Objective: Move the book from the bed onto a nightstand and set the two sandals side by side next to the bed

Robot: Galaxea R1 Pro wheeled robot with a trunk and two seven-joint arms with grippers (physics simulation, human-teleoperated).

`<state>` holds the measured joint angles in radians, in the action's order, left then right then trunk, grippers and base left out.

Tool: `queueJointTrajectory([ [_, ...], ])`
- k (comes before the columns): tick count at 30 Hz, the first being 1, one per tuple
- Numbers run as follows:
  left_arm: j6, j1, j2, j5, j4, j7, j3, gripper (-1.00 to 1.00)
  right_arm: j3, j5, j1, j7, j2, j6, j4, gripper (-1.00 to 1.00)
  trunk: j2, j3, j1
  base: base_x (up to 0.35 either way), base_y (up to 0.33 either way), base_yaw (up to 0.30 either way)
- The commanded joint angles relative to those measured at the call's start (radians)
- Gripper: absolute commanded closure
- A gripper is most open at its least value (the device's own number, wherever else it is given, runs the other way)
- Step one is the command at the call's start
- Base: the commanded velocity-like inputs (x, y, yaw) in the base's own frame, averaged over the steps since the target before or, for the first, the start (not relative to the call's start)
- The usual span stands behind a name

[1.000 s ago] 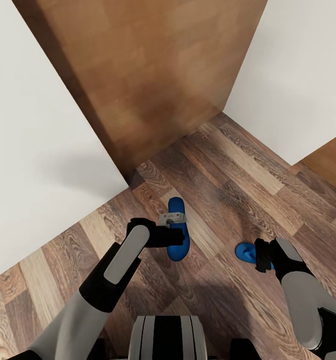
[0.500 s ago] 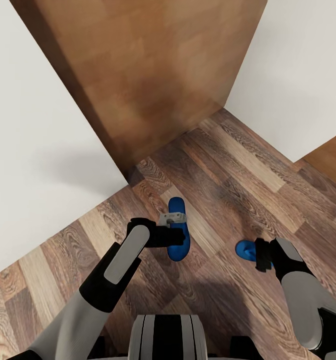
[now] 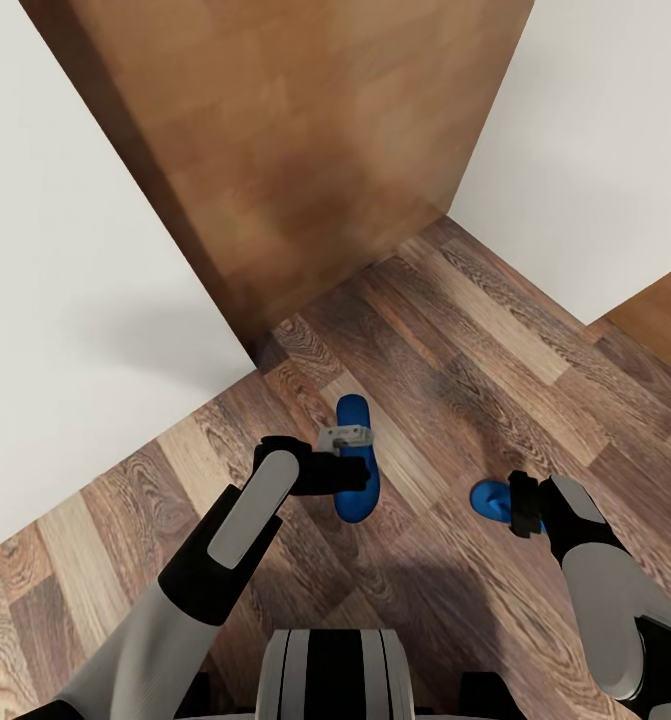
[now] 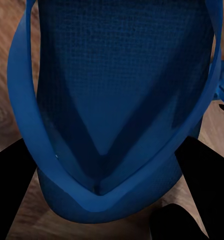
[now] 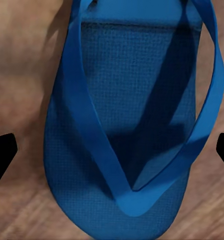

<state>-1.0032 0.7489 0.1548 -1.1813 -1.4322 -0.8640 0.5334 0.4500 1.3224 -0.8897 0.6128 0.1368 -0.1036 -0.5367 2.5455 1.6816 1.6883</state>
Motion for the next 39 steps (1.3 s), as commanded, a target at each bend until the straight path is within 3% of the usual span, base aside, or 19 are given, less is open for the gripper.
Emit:
queueJointTrajectory([
  [1,-0.002,0.0,0.0,-0.009,-0.001,-0.01,0.0,1.0,0.004,0.001,0.0,0.004,0.0,-0.006,-0.002,-1.0,0.0,0.001,0.0,0.0,0.0,0.0],
  [9,-0.002,0.0,0.001,-0.009,-0.001,-0.01,0.0,1.0,0.004,0.001,-0.001,0.0,0.0,-0.008,0.001,-1.0,0.002,0.028,0.003,0.0,0.0,0.0],
  [17,-0.002,0.0,0.0,-0.009,-0.001,-0.01,0.0,1.0,0.003,0.001,0.0,0.0,0.001,-0.01,0.003,-1.0,0.002,0.028,0.003,0.0,0.0,0.0],
  [18,-0.002,0.0,0.0,-0.009,-0.001,-0.01,0.0,1.0,0.003,0.001,0.0,-0.001,0.001,-0.009,0.003,1.0,0.002,0.028,0.003,0.0,0.0,0.0],
  [39,-0.009,0.0,-0.001,-0.008,0.001,-0.008,0.0,1.0,0.003,0.0,0.0,-0.02,0.001,-0.008,0.003,1.0,0.002,0.028,0.003,0.0,0.0,0.0],
])
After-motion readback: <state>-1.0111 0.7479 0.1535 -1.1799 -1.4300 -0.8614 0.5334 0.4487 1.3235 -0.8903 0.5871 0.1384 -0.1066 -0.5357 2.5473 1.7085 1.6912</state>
